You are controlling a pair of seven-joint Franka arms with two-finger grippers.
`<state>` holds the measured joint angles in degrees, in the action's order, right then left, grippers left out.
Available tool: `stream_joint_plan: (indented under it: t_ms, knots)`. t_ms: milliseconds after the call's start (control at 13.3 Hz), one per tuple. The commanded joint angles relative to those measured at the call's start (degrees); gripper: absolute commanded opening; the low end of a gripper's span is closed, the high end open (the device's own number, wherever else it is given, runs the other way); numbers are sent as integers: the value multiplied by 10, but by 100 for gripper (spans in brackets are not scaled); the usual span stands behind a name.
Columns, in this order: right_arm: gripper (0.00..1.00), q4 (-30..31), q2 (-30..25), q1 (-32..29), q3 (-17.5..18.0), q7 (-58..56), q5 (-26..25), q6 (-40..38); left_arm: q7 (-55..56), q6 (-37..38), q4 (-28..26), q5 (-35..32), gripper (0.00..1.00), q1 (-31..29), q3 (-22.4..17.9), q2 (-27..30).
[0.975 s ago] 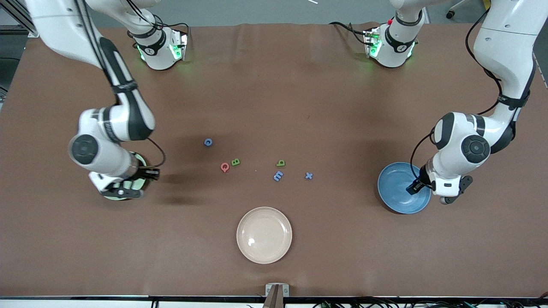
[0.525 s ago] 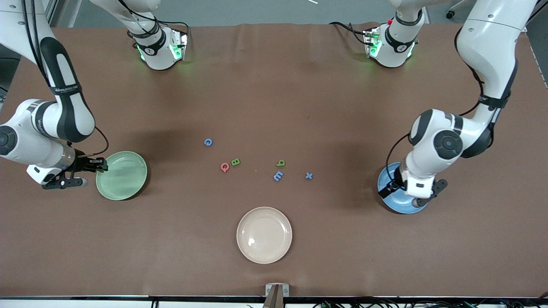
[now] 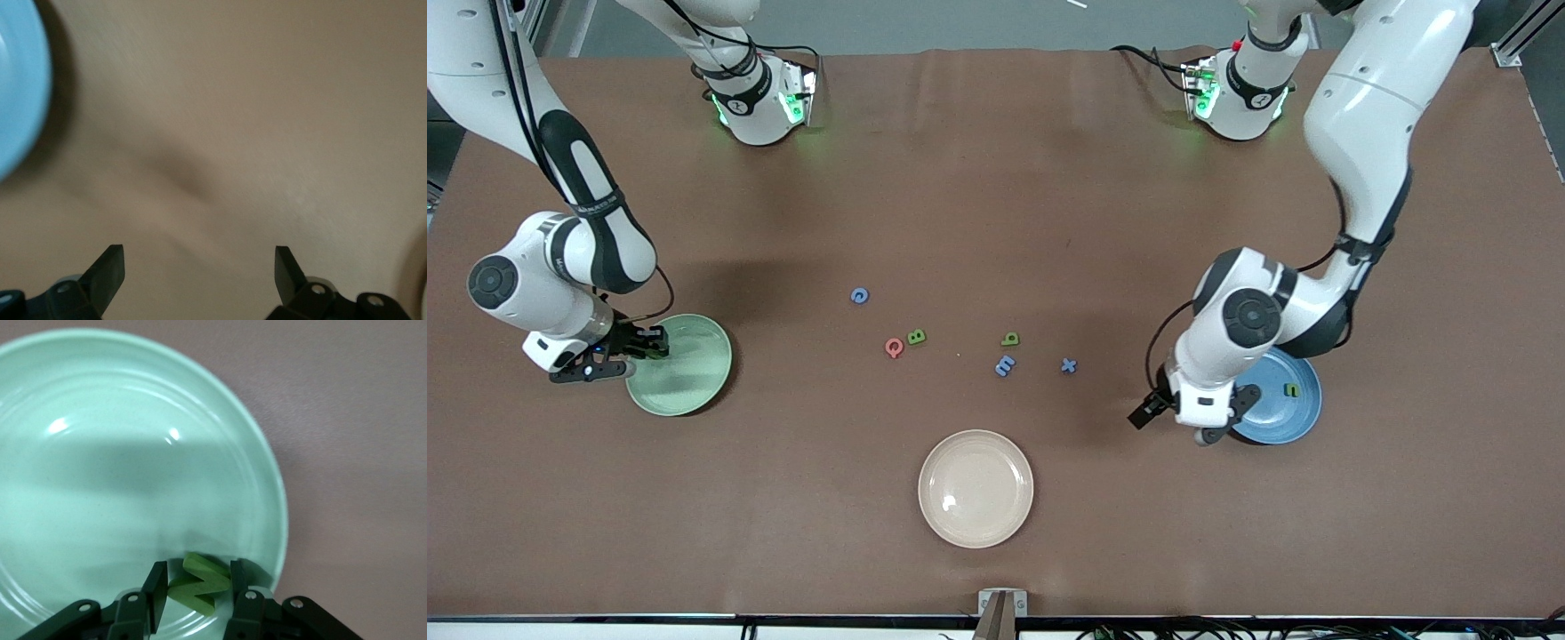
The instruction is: Sort upper and lower case letters into plates
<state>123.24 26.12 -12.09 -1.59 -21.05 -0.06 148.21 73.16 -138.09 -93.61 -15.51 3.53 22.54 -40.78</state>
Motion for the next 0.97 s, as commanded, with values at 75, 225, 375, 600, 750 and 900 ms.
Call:
stream_joint_plan:
  t_ms: [75,225,375,600,750,900]
  knots:
    - [33,14,-12,1,4,-3,0,4,117,16,32,0,98,35,-7,-26]
    - [100,14,-16,5,4,-1,0,-3,228,16,34,0,98,68,-7,-33]
    - [100,9,-34,15,5,5,0,-21,310,16,46,-1,97,89,-7,-46]
    - [100,6,-89,55,5,94,0,-103,376,16,25,-3,97,103,-8,-48]
    - [100,10,-120,98,6,183,0,-136,409,7,4,-11,95,113,-9,-48]
    - [100,24,-141,157,7,299,1,-151,411,7,4,-10,76,114,-9,-48]
